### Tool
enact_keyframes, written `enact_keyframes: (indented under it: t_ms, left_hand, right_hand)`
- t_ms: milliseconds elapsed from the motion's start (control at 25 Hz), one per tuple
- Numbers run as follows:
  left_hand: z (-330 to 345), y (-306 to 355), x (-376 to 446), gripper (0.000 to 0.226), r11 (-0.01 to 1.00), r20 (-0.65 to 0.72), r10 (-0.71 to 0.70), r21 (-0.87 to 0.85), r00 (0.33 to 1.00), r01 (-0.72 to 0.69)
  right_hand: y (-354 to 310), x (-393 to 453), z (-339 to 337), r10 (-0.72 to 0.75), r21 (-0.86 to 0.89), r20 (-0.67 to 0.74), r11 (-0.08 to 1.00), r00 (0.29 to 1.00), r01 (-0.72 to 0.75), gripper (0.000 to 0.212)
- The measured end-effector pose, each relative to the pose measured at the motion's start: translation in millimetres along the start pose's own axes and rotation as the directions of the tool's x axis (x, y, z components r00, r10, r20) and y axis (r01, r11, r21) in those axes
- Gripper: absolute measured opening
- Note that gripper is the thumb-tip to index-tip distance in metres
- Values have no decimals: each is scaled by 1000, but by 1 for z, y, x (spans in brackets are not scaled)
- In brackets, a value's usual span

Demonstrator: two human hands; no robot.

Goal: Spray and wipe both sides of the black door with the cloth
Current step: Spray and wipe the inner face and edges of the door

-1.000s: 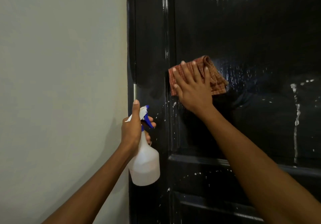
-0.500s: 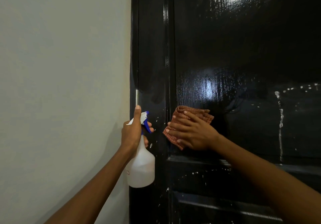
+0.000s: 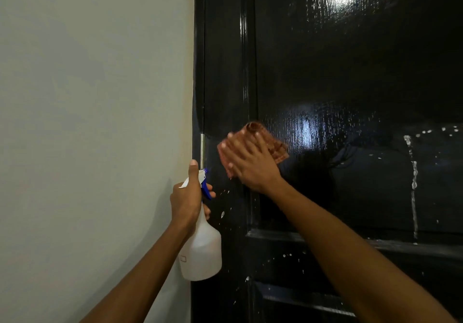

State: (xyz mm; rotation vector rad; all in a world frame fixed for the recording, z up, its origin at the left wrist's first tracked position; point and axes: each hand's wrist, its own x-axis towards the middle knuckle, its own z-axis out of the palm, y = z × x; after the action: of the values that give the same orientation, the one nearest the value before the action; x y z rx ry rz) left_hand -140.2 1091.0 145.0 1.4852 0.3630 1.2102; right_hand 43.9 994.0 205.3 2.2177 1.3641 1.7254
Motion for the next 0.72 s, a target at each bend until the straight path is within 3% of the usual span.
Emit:
enact_keyframes:
  t_ms: [80,160,240,280,360,440,560,720]
  left_hand:
    - [-7,-7,-3,76,1000,-18,16,25,1000,-16]
    - [-13,-12,-7,74,998,-21,35,49,999,-34]
    - [-17,-14,-9,72,995,-10,58,79,998,-57]
    - [-18,-15,-10,71,994,-5,60,94,998,-59]
    - [-20,-14,-11,72,993,13,62,96,998,-63]
    - [-21,-14,-10,72,995,17,67,75,998,-68]
    - [-20,-8,-7,73,996,29,71,51,997,-73]
    - [-17,2,-10,73,996,48,85,29,995,-86]
  right_hand:
    - [-34,-51,24,-222,19,97,975,970,221,64]
    - [-60,-97,41,-404,40,210,914,891,405,64]
    - [-57,-104,47,-490,39,255,866,833,498,62]
    - [-49,-91,42,-493,34,236,866,837,500,61]
    - [-26,-47,22,-372,-19,159,925,914,380,59]
    - [4,13,-4,-140,-55,51,988,989,143,60]
    - [20,64,-24,100,-66,-45,993,994,-103,63]
    - [-20,9,6,143,32,-88,990,986,-140,68]
